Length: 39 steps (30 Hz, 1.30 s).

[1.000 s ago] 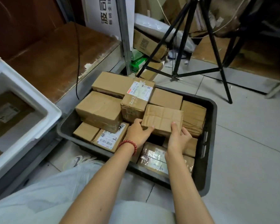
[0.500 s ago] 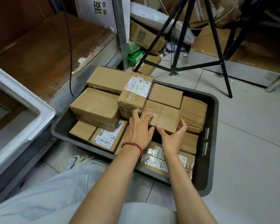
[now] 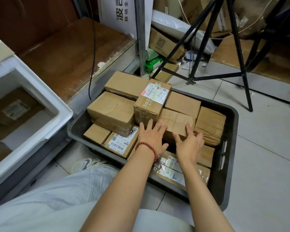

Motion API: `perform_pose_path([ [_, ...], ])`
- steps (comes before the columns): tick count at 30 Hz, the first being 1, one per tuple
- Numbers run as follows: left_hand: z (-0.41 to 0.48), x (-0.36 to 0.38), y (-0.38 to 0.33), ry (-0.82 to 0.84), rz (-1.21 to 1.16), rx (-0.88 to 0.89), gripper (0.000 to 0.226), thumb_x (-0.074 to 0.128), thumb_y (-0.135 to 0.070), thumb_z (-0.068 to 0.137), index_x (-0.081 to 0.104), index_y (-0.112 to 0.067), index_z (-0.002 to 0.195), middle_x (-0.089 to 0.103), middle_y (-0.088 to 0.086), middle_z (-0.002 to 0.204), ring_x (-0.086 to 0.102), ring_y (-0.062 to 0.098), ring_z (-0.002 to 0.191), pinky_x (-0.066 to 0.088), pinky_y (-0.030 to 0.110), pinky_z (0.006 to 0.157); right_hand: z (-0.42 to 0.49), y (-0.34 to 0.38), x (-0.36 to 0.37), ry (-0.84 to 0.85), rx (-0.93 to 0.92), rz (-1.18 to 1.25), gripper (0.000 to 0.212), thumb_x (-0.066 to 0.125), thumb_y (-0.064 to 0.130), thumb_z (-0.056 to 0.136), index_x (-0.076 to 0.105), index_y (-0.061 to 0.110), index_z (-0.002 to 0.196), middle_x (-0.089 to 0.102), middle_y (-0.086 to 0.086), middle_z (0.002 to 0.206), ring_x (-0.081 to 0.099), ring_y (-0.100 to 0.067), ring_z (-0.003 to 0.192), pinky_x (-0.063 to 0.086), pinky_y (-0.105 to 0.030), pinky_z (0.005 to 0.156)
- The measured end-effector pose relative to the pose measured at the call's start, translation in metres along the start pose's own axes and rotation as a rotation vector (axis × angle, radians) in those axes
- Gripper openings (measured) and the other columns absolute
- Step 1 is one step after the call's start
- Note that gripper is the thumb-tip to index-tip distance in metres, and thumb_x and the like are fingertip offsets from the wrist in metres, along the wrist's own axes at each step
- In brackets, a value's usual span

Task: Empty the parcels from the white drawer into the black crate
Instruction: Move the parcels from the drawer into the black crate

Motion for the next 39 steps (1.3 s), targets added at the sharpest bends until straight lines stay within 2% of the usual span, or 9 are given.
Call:
perform_pose_path([
  [3,-0.005,-0.002,0.001,0.035,0.050,0.004,0.074,0.037,-0.056,0.095,0.001,-0.028,0.153,-0.004,-0.001,0.161,0.008,0.031,0.146,0.014,0.056,0.113,0.005,0.002,-0.010,0.016,-0.172,-0.372,0.062,0.053,0.053,0.092,0.040,0.025,0.146,0.033,-0.009,0.150,0.034,-0.028,0.134,0.044,-0.042,0.099],
  [7,-0.021,-0.010,0.009,-0.035,0.011,0.027,0.067,0.039,-0.052,0.095,0.015,-0.025,0.151,0.018,0.001,0.158,0.021,0.027,0.141,0.019,0.052,0.111,0.020,0.003,-0.028,0.144,-0.333,-0.529,0.065,0.047,0.062,0.091,0.041,0.024,0.143,0.034,-0.005,0.152,0.033,-0.027,0.137,0.036,-0.044,0.106],
  [12,-0.049,-0.028,0.038,-0.095,-0.060,-0.162,0.057,0.038,-0.046,0.097,0.028,-0.023,0.148,0.035,0.001,0.151,0.028,0.025,0.139,0.018,0.050,0.112,0.020,0.012,-0.047,0.128,-0.467,-0.481,0.061,0.045,0.055,0.094,0.037,0.025,0.146,0.038,-0.003,0.152,0.033,-0.025,0.139,0.027,-0.046,0.115],
  [17,-0.079,-0.045,0.061,-0.135,-0.068,-0.349,0.048,0.041,-0.044,0.097,0.042,-0.020,0.138,0.046,0.005,0.141,0.036,0.027,0.132,0.022,0.051,0.109,-0.012,0.051,-0.036,0.159,-0.653,-0.504,0.060,0.042,0.058,0.094,0.037,0.028,0.146,0.041,0.002,0.150,0.035,-0.017,0.138,0.025,-0.037,0.116],
  [21,-0.105,-0.067,0.082,-0.195,-0.089,-0.410,0.050,0.042,-0.043,0.096,0.040,-0.019,0.140,0.045,0.005,0.141,0.037,0.025,0.131,0.023,0.051,0.109,-0.039,0.091,-0.029,0.250,-0.742,-0.430,0.062,0.044,0.059,0.093,0.035,0.030,0.147,0.035,0.001,0.153,0.031,-0.020,0.139,0.025,-0.036,0.114],
  [27,-0.164,-0.098,0.144,-0.251,-0.145,-0.679,0.046,0.041,-0.045,0.097,0.045,-0.020,0.134,0.050,0.006,0.135,0.042,0.027,0.126,0.034,0.045,0.100,-0.081,0.165,-0.024,0.325,-0.972,-0.329,0.064,0.050,0.058,0.091,0.038,0.029,0.146,0.037,0.002,0.150,0.036,-0.021,0.136,0.035,-0.038,0.111],
  [31,-0.216,-0.115,0.182,-0.297,-0.032,-0.737,0.047,0.043,-0.043,0.096,0.042,-0.022,0.137,0.050,0.006,0.135,0.043,0.028,0.125,0.036,0.043,0.099,-0.113,0.213,-0.024,0.358,-1.149,-0.266,0.058,0.050,0.052,0.094,0.038,0.029,0.146,0.038,0.003,0.150,0.038,-0.018,0.136,0.039,-0.035,0.106],
  [34,-0.254,-0.112,0.208,-0.367,0.002,-0.812,0.046,0.041,-0.043,0.096,0.045,-0.022,0.136,0.052,0.003,0.134,0.045,0.025,0.123,0.038,0.042,0.095,-0.138,0.243,-0.020,0.384,-1.301,-0.239,0.055,0.053,0.046,0.095,0.040,0.027,0.144,0.040,0.002,0.149,0.036,-0.016,0.136,0.040,-0.032,0.104],
  [39,-0.314,-0.082,0.248,-0.343,-0.126,-0.987,0.048,0.039,-0.046,0.097,0.045,-0.021,0.138,0.053,0.005,0.135,0.045,0.028,0.125,0.041,0.043,0.097,-0.184,0.284,0.001,0.509,-1.497,-0.283,0.054,0.055,0.042,0.095,0.040,0.023,0.144,0.042,-0.001,0.147,0.037,-0.019,0.136,0.043,-0.036,0.103],
])
Point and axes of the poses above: each hand's wrist, its own z-axis towards the middle knuckle, its own x-axis out of the palm, y = z × x, the point moved 3 cm from there along z, towards the middle knuckle
